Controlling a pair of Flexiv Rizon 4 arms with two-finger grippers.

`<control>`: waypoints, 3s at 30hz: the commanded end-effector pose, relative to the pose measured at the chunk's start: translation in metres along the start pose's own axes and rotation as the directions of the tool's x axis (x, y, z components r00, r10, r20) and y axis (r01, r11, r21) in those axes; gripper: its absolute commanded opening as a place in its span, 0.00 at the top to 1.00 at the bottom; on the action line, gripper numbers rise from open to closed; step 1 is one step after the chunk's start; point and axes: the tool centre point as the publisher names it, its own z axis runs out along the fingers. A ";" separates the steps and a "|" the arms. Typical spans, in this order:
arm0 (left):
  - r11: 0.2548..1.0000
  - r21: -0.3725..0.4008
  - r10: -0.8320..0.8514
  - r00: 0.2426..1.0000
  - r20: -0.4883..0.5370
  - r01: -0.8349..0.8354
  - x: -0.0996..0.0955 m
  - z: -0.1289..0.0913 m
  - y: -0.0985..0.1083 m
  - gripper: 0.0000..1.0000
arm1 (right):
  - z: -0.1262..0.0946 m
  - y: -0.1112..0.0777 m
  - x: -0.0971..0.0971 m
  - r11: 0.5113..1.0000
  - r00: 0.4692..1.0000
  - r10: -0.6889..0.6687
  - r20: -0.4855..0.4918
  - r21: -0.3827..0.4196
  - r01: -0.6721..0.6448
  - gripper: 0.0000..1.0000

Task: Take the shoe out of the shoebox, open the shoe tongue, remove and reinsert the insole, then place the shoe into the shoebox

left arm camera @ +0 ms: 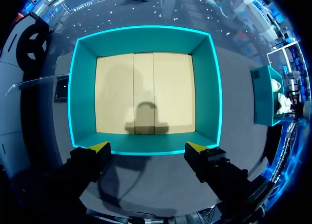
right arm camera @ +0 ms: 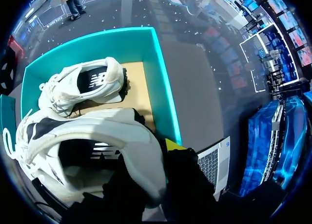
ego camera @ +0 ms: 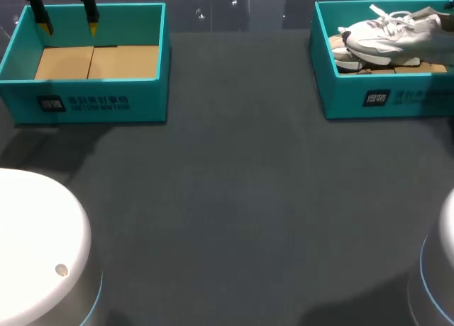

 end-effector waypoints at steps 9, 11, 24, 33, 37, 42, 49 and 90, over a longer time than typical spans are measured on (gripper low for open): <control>1.000 0.000 0.000 1.000 0.000 0.000 0.000 0.000 0.000 0.00 | -0.077 -0.019 0.004 0.998 0.997 0.030 0.074 -0.064 -0.025 1.00; 1.000 0.000 0.000 1.000 0.000 0.000 0.000 0.000 0.000 0.00 | -0.086 -0.022 0.005 0.997 0.997 0.033 0.076 -0.067 -0.028 1.00; 1.000 0.000 0.000 1.000 0.000 0.000 0.000 0.000 0.000 0.00 | -0.148 -0.053 0.029 0.994 0.991 0.071 0.116 -0.093 -0.060 1.00; 1.000 0.000 0.000 1.000 0.000 0.000 0.000 0.000 0.000 0.00 | -0.189 -0.090 0.065 0.989 0.987 0.074 0.145 -0.139 -0.054 1.00; 1.000 0.000 0.000 1.000 0.000 0.000 0.000 0.000 0.000 0.00 | -0.198 -0.112 0.086 0.986 0.985 0.085 0.152 -0.156 -0.061 1.00; 1.000 0.000 0.000 1.000 0.000 0.000 0.000 0.000 0.000 0.00 | -0.205 -0.138 0.111 0.984 0.984 0.099 0.149 -0.161 -0.074 1.00; 1.000 0.000 0.000 1.000 0.000 0.000 0.000 0.000 0.000 0.00 | -0.211 -0.175 0.144 0.982 0.981 0.117 0.153 -0.167 -0.091 1.00; 1.000 0.000 0.000 1.000 0.000 0.000 0.000 0.000 0.000 0.00 | -0.168 -0.298 0.229 0.991 0.980 0.091 0.176 -0.108 -0.073 1.00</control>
